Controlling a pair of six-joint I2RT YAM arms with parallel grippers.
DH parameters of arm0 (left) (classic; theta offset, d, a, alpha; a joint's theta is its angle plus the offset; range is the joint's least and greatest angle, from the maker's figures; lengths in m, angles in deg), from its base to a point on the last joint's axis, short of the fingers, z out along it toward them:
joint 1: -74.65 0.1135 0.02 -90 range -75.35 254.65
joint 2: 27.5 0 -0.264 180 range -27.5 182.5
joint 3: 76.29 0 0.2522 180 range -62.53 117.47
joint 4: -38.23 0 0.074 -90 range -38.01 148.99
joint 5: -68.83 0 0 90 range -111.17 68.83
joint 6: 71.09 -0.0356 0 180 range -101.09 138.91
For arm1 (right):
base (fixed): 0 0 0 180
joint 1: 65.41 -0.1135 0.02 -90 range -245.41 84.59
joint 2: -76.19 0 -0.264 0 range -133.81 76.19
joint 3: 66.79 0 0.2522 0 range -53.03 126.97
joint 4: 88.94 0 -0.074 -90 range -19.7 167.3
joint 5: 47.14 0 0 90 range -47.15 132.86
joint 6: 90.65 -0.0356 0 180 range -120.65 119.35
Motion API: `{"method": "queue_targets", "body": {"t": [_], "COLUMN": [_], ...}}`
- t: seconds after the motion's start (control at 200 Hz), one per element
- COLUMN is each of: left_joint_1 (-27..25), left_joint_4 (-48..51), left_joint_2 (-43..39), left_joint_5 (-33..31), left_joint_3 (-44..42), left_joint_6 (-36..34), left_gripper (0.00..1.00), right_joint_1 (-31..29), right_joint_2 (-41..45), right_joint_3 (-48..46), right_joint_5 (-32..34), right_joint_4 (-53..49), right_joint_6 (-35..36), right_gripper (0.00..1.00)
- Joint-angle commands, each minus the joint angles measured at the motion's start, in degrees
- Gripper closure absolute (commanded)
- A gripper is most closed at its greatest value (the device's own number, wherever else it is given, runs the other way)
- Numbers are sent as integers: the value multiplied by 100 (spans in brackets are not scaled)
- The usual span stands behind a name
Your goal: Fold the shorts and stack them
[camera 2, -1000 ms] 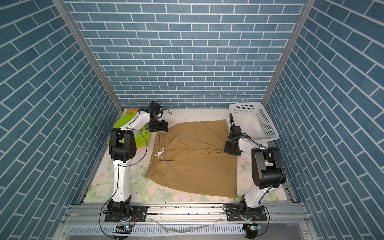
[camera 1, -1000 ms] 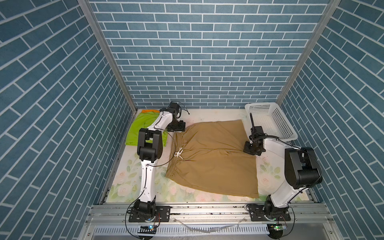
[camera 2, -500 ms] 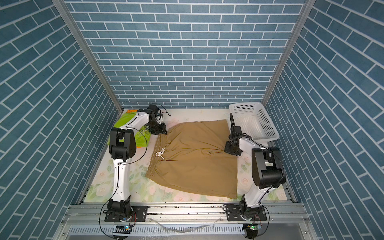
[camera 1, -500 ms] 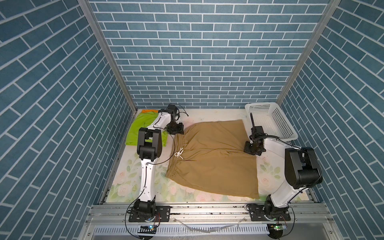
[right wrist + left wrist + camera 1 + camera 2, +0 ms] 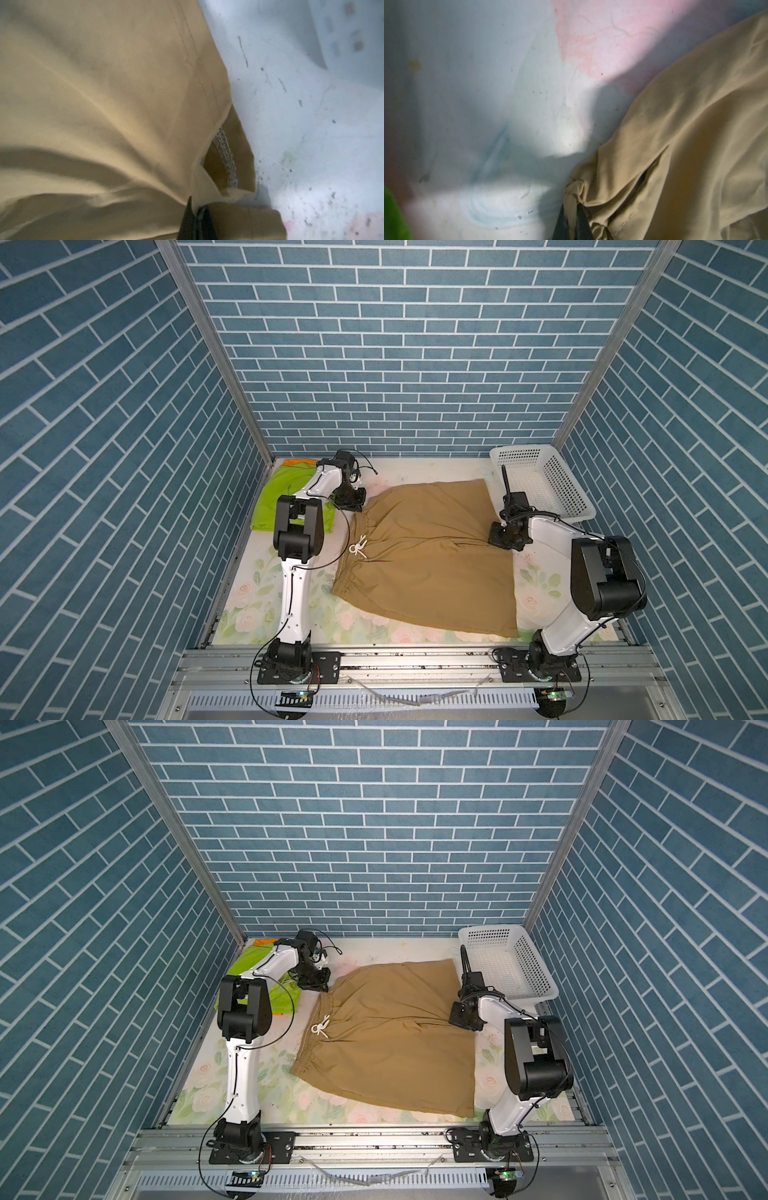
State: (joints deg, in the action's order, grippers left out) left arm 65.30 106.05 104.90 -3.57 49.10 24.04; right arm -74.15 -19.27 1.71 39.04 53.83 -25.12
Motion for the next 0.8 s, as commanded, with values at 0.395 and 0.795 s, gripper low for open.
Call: {"method": "queue_targets", "body": {"t": [0.395, 0.795], "left_joint_1": [-275, -364], "left_joint_4": [-1335, -1512], "left_joint_2": [-2320, -2551], "left_joint_5": [-224, -321], "left_joint_3": [-1759, -2092], "left_joint_6": [178, 163], "left_gripper": [100, 100], "right_joint_1": [22, -40], "right_joint_2": [-97, -2743], "right_joint_3": [1739, 4866], "right_joint_5": [-314, -464], "right_joint_4": [-847, -1162], "right_joint_6": [-5, 74], "right_gripper": [33, 9]}}
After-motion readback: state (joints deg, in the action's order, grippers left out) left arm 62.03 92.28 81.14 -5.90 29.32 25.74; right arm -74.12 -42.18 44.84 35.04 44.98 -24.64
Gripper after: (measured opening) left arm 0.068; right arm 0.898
